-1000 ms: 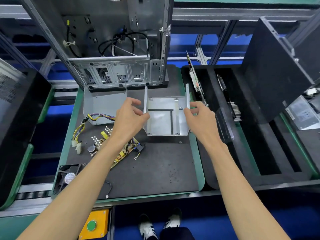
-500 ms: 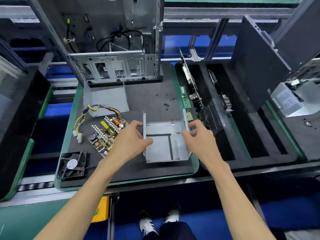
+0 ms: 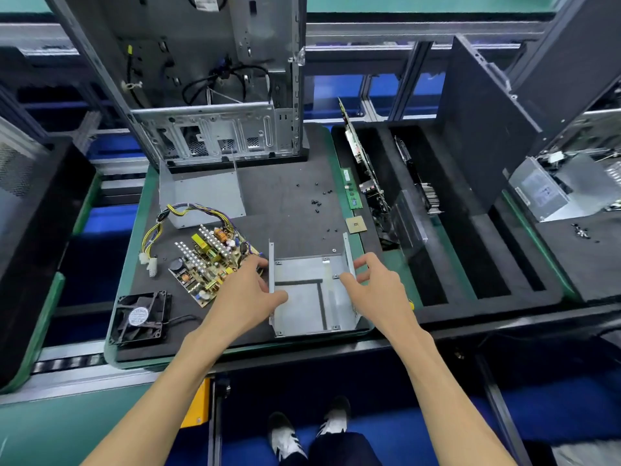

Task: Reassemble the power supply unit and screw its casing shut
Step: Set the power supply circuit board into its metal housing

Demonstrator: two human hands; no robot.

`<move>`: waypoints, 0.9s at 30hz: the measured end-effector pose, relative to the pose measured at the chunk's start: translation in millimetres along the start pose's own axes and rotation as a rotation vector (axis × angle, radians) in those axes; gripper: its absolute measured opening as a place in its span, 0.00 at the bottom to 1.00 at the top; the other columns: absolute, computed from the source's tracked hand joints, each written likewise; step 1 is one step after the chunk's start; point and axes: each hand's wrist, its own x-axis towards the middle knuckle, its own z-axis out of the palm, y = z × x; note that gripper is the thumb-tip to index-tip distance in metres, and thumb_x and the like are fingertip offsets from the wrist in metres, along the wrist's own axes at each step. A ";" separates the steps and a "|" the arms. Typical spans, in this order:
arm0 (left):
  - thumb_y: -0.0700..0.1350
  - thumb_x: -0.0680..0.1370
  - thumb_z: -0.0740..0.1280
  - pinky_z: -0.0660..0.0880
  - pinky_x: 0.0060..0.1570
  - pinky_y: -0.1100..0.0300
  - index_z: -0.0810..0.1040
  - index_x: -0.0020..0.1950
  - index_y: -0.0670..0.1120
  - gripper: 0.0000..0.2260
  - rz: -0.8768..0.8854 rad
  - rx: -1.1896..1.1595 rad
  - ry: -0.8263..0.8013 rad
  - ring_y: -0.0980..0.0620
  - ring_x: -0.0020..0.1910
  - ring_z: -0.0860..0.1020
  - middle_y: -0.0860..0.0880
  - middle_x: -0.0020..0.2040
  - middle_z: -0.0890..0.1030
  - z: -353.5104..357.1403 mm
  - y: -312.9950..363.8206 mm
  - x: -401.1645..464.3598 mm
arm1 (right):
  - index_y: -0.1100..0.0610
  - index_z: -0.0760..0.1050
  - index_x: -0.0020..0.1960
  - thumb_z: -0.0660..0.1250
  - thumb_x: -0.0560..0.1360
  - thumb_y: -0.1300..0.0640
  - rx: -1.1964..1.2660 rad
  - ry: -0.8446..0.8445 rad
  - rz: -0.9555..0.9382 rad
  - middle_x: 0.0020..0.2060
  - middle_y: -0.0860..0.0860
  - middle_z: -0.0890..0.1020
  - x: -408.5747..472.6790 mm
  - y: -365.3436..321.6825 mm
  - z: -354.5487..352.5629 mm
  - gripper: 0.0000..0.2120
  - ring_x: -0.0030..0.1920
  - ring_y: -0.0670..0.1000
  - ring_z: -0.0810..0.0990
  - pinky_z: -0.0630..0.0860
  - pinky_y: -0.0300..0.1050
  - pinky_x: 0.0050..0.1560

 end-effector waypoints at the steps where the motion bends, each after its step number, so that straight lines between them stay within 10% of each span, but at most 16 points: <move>1: 0.48 0.70 0.75 0.73 0.35 0.57 0.72 0.61 0.53 0.22 -0.009 0.010 -0.009 0.56 0.35 0.80 0.53 0.35 0.81 0.3 -0.9 -0.2 | 0.45 0.69 0.54 0.66 0.77 0.44 0.000 -0.005 0.000 0.37 0.41 0.79 0.5 0.6 1.3 0.10 0.36 0.42 0.77 0.65 0.39 0.32; 14: 0.48 0.74 0.75 0.83 0.46 0.46 0.72 0.66 0.52 0.22 -0.009 -0.142 -0.036 0.53 0.39 0.83 0.52 0.38 0.82 0.1 -13.0 1.3 | 0.49 0.68 0.63 0.66 0.80 0.44 -0.026 -0.106 0.036 0.48 0.45 0.78 11.2 -5.6 0.0 0.17 0.49 0.51 0.81 0.77 0.49 0.49; 27: 0.48 0.78 0.70 0.74 0.44 0.61 0.77 0.57 0.52 0.09 -0.106 -0.131 0.262 0.58 0.42 0.78 0.55 0.43 0.80 -70.2 -60.2 -1.1 | 0.50 0.77 0.59 0.69 0.79 0.49 0.061 0.025 -0.430 0.51 0.47 0.79 15.0 -122.0 47.0 0.10 0.57 0.50 0.75 0.74 0.46 0.55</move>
